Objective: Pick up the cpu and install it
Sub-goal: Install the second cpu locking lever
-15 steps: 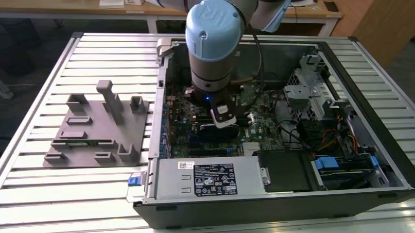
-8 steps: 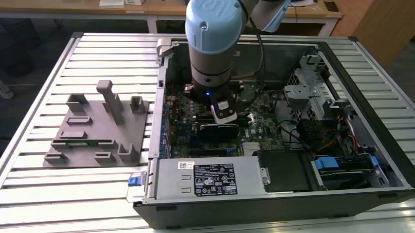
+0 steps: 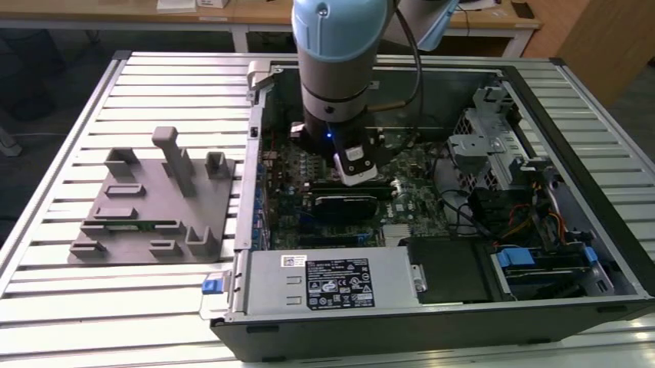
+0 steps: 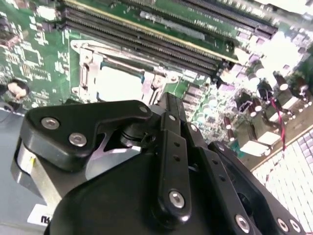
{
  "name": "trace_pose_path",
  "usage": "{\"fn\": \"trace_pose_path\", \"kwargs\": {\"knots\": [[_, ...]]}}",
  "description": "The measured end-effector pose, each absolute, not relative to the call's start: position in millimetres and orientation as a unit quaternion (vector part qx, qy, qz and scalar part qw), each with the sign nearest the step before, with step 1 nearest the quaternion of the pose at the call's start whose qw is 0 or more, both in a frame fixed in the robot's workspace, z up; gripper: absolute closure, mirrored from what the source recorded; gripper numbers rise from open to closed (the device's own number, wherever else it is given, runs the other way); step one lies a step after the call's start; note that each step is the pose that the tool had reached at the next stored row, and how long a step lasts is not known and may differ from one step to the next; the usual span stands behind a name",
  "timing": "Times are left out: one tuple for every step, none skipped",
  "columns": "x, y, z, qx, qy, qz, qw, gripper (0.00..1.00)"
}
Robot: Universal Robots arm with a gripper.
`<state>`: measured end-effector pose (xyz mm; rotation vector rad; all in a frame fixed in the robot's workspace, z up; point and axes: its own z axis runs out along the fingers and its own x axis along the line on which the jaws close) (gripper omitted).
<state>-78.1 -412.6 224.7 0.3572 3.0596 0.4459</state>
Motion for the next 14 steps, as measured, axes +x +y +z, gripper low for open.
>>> {"fn": "trace_pose_path", "kwargs": {"knots": [[-77.7, -412.1, 224.8, 0.115, 0.984, 0.138, 0.015, 0.89], [-77.3, -411.6, 224.8, 0.116, 0.984, 0.131, 0.016, 0.89], [-76.8, -411.0, 224.8, 0.117, 0.985, 0.125, 0.017, 0.89], [-76.4, -410.2, 224.8, 0.117, 0.986, 0.119, 0.018, 0.89], [-75.6, -409.6, 224.8, 0.118, 0.986, 0.113, 0.019, 0.89], [-74.6, -409.1, 224.9, 0.119, 0.987, 0.108, 0.019, 0.89], [-73.2, -408.6, 224.8, 0.12, 0.987, 0.102, 0.02, 0.89], [-72.0, -407.9, 224.8, 0.12, 0.988, 0.098, 0.021, 0.89], [-70.8, -407.0, 224.8, 0.121, 0.988, 0.095, 0.021, 0.89], [-69.8, -405.6, 224.8, 0.121, 0.988, 0.093, 0.021, 0.89], [-69.0, -403.8, 224.8, 0.121, 0.988, 0.091, 0.022, 0.89], [-68.1, -401.6, 224.8, 0.121, 0.988, 0.09, 0.022, 0.89], [-67.3, -399.3, 224.7, 0.121, 0.988, 0.089, 0.022, 0.89], [-66.4, -397.0, 224.6, 0.121, 0.988, 0.088, 0.022, 0.89]]}}
